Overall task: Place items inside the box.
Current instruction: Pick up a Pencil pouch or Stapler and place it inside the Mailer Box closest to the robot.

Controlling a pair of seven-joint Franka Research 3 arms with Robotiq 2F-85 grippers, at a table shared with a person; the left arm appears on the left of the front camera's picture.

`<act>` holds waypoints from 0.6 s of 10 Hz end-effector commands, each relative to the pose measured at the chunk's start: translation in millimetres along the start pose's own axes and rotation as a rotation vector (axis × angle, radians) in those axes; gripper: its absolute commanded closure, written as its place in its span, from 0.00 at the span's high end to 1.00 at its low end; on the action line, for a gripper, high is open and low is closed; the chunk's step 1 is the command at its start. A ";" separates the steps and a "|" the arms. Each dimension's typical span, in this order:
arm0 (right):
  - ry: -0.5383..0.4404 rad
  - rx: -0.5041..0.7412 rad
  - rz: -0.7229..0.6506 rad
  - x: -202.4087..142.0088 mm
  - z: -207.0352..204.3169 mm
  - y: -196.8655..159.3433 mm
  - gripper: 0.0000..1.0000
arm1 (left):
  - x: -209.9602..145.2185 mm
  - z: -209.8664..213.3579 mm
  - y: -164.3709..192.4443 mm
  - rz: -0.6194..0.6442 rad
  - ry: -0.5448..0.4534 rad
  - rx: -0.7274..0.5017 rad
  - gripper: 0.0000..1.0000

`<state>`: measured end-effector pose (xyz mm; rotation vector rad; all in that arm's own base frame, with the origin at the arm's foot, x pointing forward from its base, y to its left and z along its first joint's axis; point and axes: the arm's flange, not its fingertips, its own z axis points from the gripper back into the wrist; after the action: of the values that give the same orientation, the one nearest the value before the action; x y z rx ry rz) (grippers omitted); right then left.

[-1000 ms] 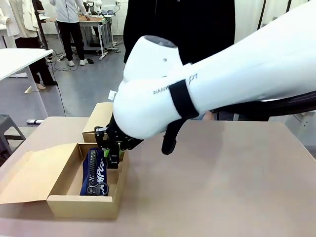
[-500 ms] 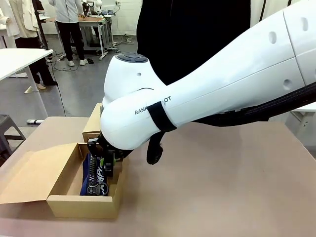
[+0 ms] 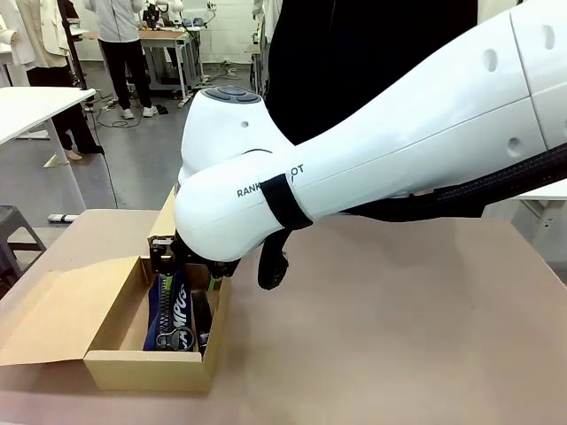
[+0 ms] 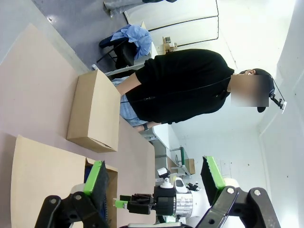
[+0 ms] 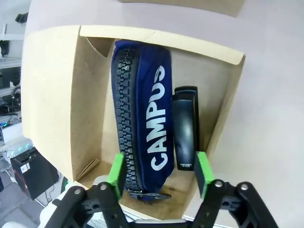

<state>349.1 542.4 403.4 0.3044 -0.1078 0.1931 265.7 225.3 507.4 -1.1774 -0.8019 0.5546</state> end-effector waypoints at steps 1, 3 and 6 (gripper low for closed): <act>-0.035 0.008 -0.010 -6.1 2.3 -5.1 1.00 | -3.1 -1.4 2.1 -0.018 -0.011 -0.029 1.00; -0.010 0.121 0.031 -16.4 35.1 -44.5 1.00 | -3.1 -1.4 2.1 -0.018 -0.011 -0.029 1.00; -0.046 0.358 0.039 -59.5 97.0 -165.6 1.00 | -3.1 -1.4 2.1 -0.018 -0.011 -0.029 1.00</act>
<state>344.2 431.6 440.1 0.5231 -0.1543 0.2169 265.4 225.2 507.6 -1.1777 -0.8030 0.5543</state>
